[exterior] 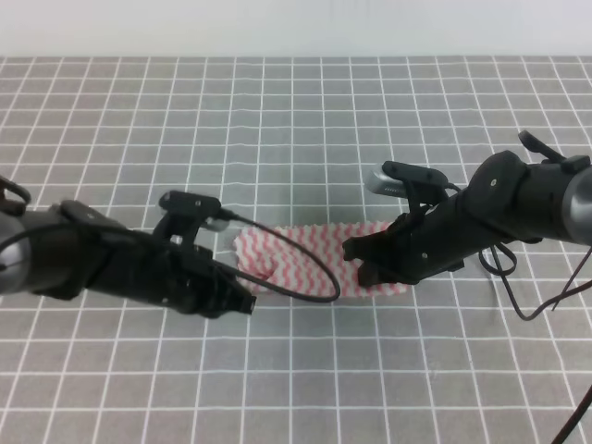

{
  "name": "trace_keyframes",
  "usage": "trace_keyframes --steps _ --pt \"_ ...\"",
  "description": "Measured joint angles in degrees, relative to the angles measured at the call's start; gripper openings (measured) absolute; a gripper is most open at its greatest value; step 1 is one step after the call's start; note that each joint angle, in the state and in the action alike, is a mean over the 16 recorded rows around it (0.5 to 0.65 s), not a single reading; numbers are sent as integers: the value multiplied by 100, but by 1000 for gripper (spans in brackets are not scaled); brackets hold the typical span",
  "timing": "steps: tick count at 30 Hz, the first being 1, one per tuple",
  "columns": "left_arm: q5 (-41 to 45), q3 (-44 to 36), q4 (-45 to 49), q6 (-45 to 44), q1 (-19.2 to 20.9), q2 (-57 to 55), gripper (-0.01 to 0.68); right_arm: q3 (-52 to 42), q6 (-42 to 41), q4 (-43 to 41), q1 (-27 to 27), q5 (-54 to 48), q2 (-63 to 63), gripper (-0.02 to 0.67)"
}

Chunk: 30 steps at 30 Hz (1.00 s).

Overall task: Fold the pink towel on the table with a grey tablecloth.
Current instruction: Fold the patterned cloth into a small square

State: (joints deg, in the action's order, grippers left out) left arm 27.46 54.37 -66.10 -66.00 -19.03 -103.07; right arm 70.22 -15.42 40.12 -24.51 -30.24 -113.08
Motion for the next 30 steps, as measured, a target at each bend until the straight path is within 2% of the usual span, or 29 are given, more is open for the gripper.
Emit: trace_keyframes --steps 10,20,30 --pt "98 429 -126 54 1 25 0 4 1 5 1 -8 -2 -20" --pt "269 691 -102 14 -3 -408 0 9 1 13 2 7 -4 -18" --pt "499 710 578 402 -4 -569 0 7 1 9 1 5 -3 -18"
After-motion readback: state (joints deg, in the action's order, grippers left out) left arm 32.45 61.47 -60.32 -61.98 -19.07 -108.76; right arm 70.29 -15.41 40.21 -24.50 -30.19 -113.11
